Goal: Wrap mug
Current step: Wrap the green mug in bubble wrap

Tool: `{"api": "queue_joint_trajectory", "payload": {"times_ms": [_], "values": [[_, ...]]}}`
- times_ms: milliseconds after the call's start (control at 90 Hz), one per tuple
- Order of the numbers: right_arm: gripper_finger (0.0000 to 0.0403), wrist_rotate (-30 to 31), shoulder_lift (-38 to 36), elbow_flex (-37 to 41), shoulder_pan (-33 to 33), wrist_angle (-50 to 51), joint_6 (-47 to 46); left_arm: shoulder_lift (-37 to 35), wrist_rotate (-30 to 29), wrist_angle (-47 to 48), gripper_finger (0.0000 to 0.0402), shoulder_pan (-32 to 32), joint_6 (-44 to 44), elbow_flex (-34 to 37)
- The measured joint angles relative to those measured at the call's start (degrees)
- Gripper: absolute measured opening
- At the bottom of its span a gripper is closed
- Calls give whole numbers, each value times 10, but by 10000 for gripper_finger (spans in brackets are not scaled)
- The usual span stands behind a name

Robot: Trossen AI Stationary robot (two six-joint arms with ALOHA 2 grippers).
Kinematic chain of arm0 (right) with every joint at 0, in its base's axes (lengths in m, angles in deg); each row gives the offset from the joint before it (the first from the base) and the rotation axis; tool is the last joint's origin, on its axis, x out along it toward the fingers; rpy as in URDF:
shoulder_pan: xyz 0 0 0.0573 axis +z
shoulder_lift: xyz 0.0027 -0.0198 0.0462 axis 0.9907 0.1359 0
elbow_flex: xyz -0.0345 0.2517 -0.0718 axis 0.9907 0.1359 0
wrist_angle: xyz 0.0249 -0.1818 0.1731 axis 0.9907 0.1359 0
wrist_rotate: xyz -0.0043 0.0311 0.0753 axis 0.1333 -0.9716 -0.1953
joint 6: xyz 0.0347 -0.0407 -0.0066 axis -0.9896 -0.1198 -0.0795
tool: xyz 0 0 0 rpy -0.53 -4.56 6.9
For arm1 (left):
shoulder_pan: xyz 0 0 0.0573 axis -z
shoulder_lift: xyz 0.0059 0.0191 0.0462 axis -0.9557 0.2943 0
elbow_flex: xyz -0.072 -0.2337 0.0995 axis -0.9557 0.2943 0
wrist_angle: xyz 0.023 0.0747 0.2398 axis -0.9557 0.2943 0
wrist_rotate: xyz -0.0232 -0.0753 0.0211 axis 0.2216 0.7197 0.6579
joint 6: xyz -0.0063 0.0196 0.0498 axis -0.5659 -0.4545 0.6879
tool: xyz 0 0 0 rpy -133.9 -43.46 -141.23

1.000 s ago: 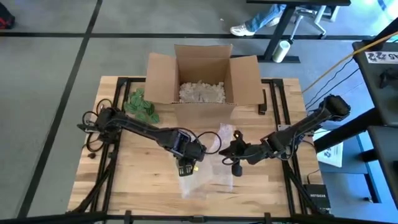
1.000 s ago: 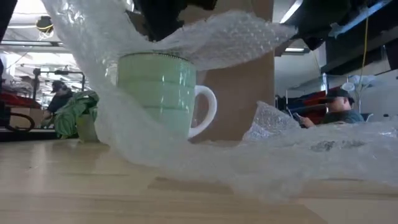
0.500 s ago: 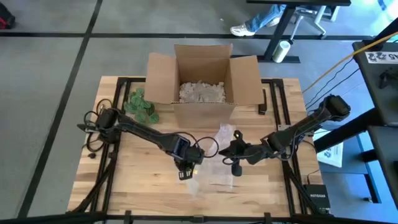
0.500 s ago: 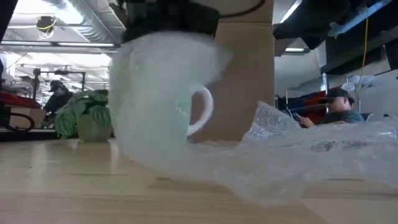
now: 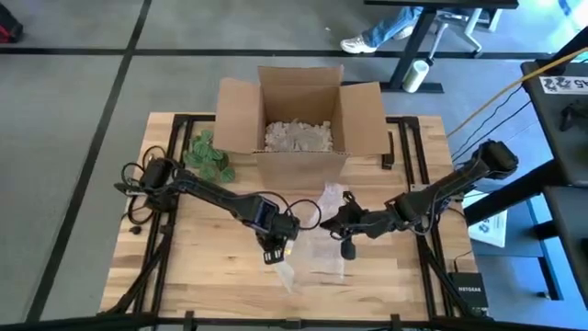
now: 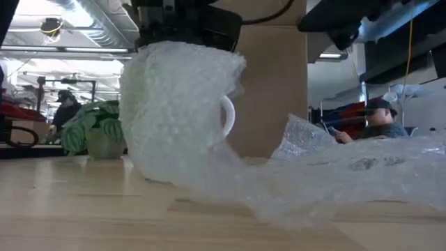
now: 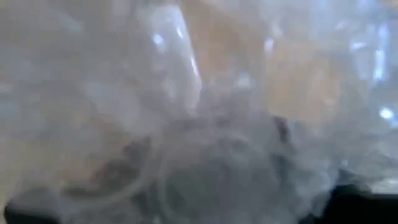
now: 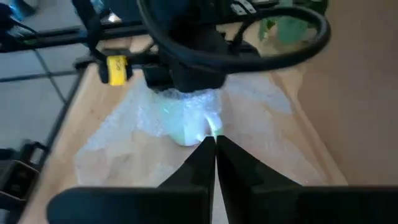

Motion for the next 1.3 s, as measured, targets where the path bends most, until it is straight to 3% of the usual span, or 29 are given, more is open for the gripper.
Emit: {"api": "queue_joint_trajectory", "payload": {"times_ms": [200,533,1022,1300], "values": [[1,-87,55,0,-45,-53,22,-1,0,4,92,2,-11,-3],[1,-129,96,0,-64,-109,35,-1,0,10,93,7,-7,-18],[1,-130,97,0,-64,-92,36,-3,31,21,138,5,-29,-19],[1,-130,97,0,-64,-91,36,-3,46,71,144,-4,-42,-35]]}}
